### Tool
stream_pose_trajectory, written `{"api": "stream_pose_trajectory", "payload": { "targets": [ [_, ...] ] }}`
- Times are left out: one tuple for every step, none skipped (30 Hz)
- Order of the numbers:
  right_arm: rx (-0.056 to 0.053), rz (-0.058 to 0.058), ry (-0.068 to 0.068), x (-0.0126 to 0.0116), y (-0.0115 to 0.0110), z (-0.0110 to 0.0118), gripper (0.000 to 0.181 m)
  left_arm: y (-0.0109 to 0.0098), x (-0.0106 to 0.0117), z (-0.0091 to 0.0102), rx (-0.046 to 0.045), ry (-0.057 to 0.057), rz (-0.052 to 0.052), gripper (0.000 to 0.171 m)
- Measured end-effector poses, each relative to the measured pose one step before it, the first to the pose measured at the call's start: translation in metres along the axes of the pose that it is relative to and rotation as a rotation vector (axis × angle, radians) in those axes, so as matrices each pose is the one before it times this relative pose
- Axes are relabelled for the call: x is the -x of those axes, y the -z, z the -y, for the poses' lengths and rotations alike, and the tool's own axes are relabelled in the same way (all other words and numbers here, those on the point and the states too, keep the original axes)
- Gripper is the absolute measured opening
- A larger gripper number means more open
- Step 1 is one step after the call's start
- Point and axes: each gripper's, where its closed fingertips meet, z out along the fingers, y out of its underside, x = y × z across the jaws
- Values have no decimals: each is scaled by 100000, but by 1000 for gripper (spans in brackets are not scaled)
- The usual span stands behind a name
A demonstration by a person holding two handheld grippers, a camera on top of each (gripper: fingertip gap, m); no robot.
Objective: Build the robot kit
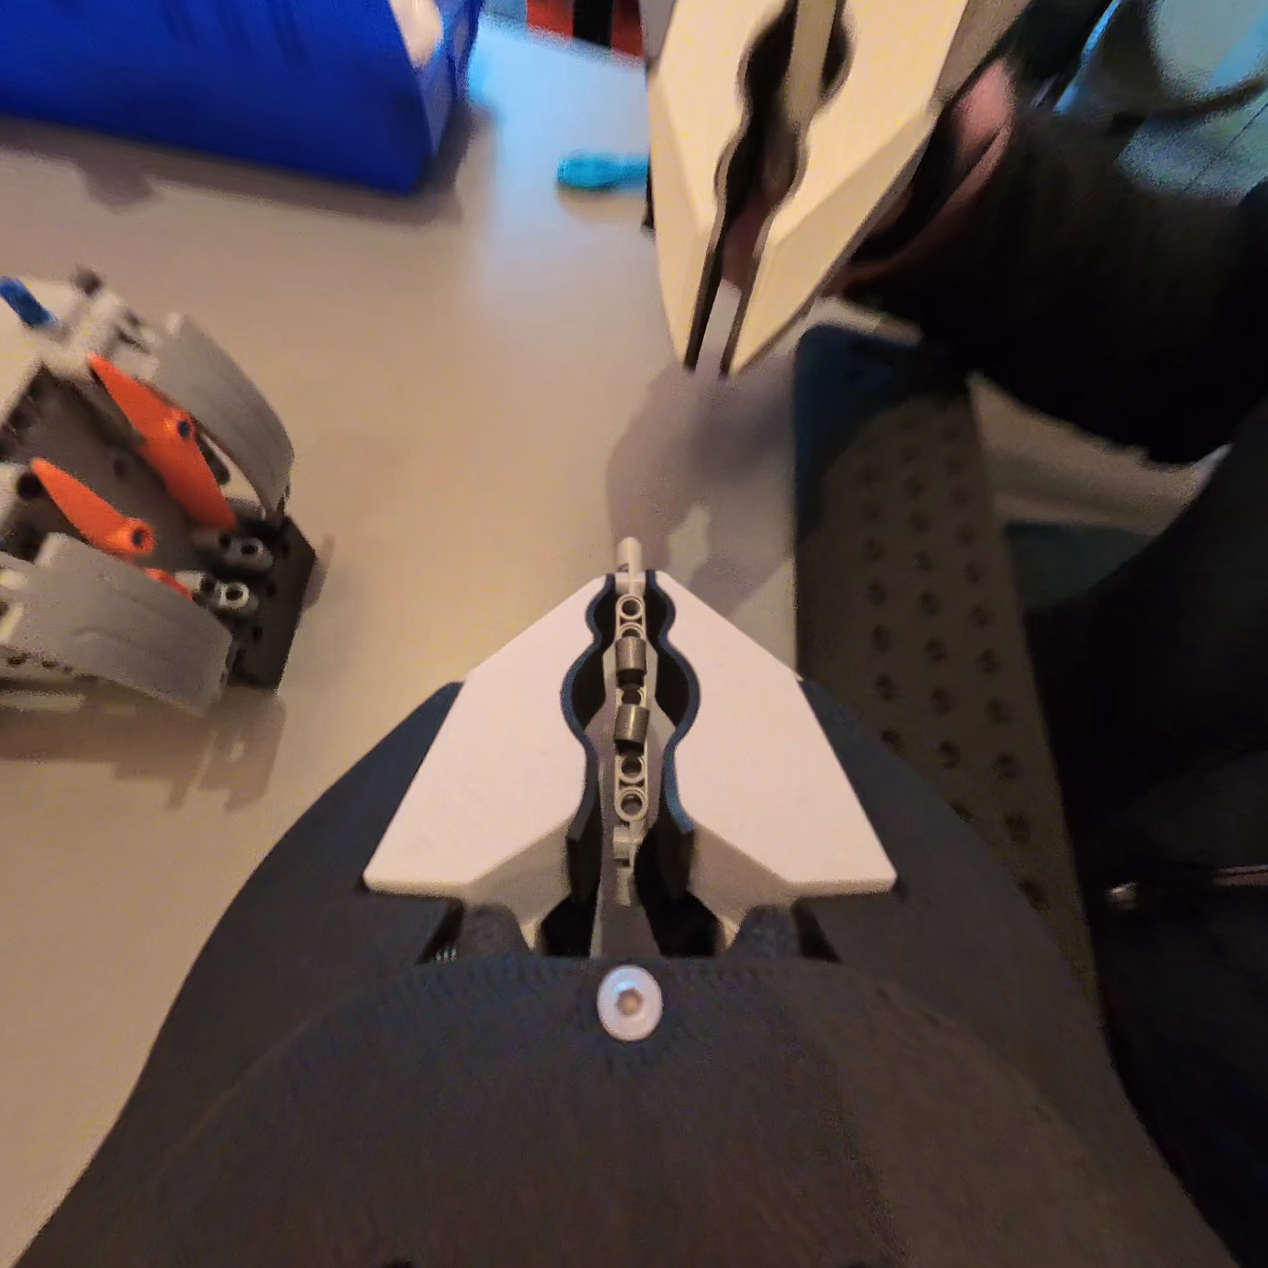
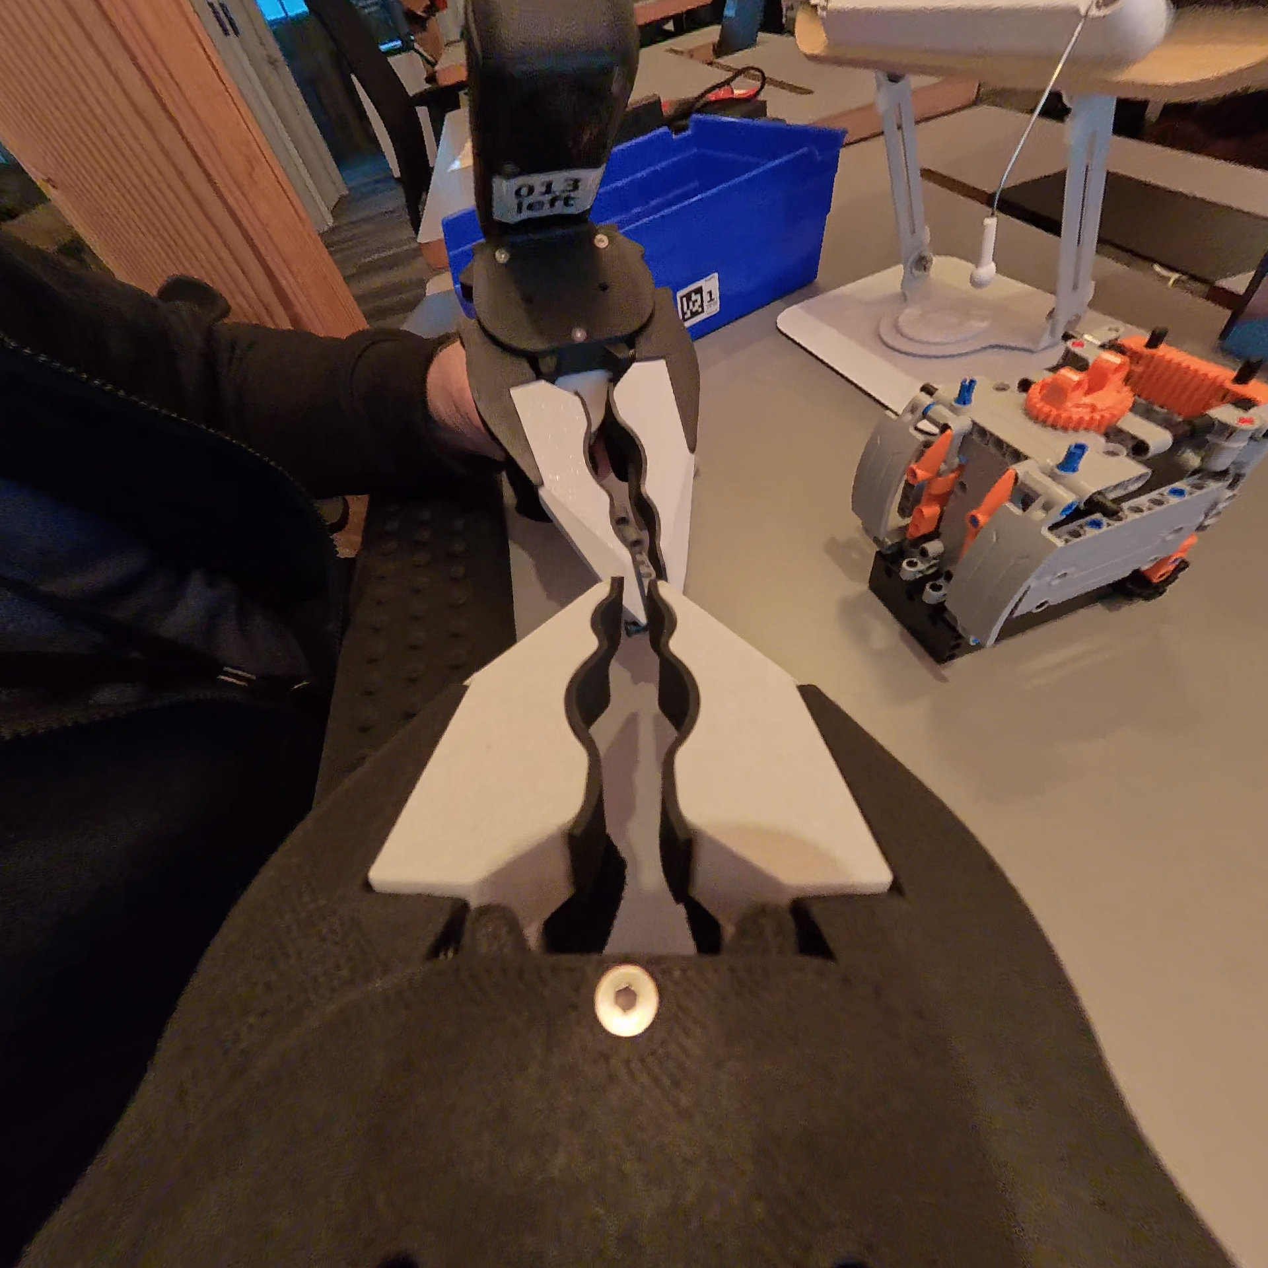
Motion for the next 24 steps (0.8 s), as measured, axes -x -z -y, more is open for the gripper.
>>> {"api": "stream_pose_trajectory", "payload": {
  "targets": [
    [298,138,-1136,-129,-126,-212,5,-381,345,-957,4891,-1919,2431,5],
    [138,-139,-873,-132,-95,-182,5,-348,122,-635,3271,-1646,1148,5],
    [-202,-385,-678,-125,-35,-100,4,-297,18,-460,2471,-1257,348,5],
    [-800,-176,-427,-32,44,31,4,-262,173,-429,2214,-1648,1297,5],
    [-790,139,-430,2,69,68,3,-276,155,-495,2383,-1360,1057,5],
    [-168,-122,-408,-45,37,-23,2,-340,-18,-549,2728,-39,-655,5],
    [384,-360,-188,-75,-15,-117,2,-340,-61,-570,2863,473,-987,5],
    [616,-196,-9,-29,-53,-150,2,-278,-4,-371,1502,59,-330,5],
    [393,2,46,-3,-47,-116,2,-188,-125,-151,323,-257,-655,5],
    [-29,122,20,12,-13,-56,1,-75,-97,1,-54,-506,-404,5],
    [-298,164,-53,-6,41,6,1,7,7,5,356,-513,249,5],
    [-458,14,-26,-36,44,37,0,34,105,4,72,-185,650,5],
    [-386,-75,-97,-61,54,40,0,-13,41,-50,175,233,2,5],
    [-152,15,-134,-44,13,-6,0,-36,-106,-90,416,142,-739,6],
    [60,12,-36,-37,-9,-48,0,-62,-163,-73,434,-289,-757,7],
    [137,-18,-34,-24,-18,-69,0,-41,-43,2,67,-89,115,7],
    [84,44,-106,-18,-17,-50,1,-18,-16,10,121,-36,-36,8],
    [49,30,-74,-7,14,-39,1,-23,-72,-16,164,-104,-507,11],
    [-77,-104,53,-29,40,-13,1,-32,-58,-25,227,22,-329,13],
    [-359,-63,-53,-16,90,46,1,2,9,-10,77,-125,160,15],
    [-526,-92,-137,-9,113,79,2,27,-41,-66,460,-241,-29,19],
    [-434,-226,15,-21,124,50,2,48,-93,-29,205,-237,-295,21],
    [-281,-305,55,-38,122,23,2,57,34,9,-68,-155,619,23],
    [-294,-155,-93,-26,110,-9,2,54,-35,31,-168,-296,215,26]
  ]
}}
